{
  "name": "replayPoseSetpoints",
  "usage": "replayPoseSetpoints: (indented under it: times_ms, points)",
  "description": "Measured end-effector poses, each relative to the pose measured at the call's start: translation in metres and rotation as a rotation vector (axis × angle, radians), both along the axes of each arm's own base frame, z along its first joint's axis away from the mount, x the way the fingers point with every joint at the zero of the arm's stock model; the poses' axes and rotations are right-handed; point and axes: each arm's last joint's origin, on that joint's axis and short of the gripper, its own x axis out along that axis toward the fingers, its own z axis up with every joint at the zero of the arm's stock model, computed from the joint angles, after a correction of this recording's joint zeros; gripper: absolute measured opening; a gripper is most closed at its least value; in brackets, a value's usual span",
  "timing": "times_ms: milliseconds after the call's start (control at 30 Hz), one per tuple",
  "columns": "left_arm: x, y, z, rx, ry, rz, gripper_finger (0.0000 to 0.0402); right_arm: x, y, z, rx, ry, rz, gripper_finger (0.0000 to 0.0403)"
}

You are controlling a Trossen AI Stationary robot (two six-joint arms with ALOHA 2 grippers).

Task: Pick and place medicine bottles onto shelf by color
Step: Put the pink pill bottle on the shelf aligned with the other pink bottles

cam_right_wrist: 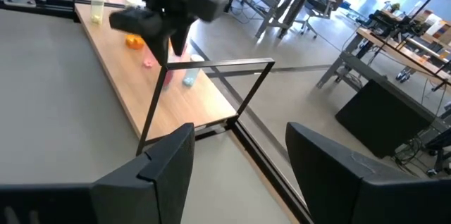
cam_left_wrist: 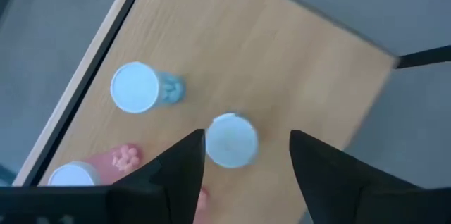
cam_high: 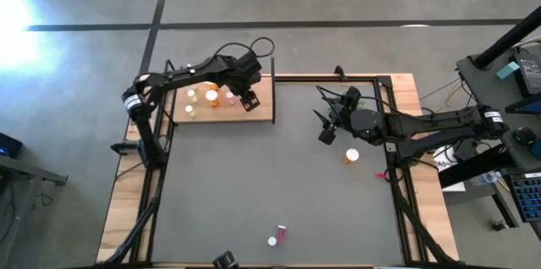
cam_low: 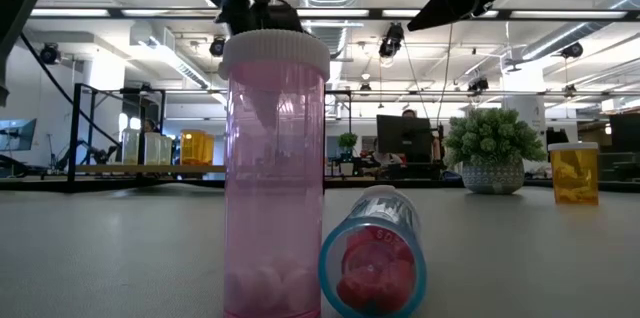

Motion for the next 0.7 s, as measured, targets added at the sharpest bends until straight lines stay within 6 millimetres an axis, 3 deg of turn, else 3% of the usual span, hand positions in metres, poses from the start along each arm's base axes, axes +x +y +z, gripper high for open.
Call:
replayPoseSetpoints:
  times_ms: [233,400,700]
  points:
    - [-0.009,-0.025,0.038,0.041,-0.099,-0.049,0.0201,0.000,0.000,0.000,0.000,0.000,0.000,0.0215]
    - [-0.013,-0.060,0.068,0.030,-0.226,-0.018,0.0200,0.000,0.000,0.000,0.000,0.000,0.000,0.0215]
    - [-0.020,-0.130,0.098,-0.081,-0.387,0.027,0.0200,0.000,0.000,0.000,0.000,0.000,0.000,0.0215]
